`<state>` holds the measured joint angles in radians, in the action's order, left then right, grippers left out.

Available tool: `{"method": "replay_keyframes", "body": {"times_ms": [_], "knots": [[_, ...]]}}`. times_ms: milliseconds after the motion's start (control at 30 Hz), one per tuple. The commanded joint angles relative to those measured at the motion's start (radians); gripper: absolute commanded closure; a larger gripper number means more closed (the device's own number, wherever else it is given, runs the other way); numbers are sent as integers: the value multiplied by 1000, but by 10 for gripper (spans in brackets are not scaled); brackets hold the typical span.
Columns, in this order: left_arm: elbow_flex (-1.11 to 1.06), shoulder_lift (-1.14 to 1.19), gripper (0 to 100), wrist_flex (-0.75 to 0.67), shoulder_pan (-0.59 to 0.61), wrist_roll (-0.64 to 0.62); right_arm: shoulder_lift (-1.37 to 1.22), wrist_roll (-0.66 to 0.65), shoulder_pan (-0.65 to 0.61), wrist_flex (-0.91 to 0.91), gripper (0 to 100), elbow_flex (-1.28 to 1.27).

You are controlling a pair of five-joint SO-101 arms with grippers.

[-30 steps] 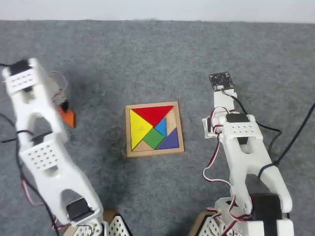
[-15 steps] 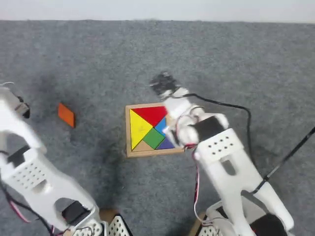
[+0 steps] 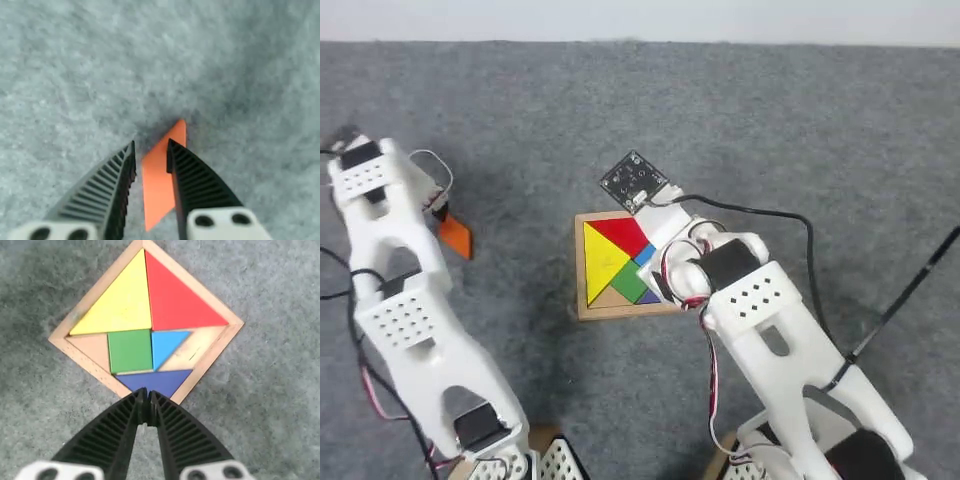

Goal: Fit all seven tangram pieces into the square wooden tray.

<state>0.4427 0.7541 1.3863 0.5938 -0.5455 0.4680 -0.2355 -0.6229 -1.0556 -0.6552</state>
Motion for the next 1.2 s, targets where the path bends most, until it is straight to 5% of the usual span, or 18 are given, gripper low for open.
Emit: {"method": "replay_keyframes", "body": {"times_ms": [0,567,967,1167], "knots": [[12,-5,903,-18,-15,-15,16,-8,-8,62,992,-26],[160,86,899,-17,-41,-104,16,-35,-8,59,992,-38],[429,253,902,361,-55,-21,16,-38,-8,59,992,-38],[305,222,902,370,-81,-6,18,-40,12,59,992,-38]]}}
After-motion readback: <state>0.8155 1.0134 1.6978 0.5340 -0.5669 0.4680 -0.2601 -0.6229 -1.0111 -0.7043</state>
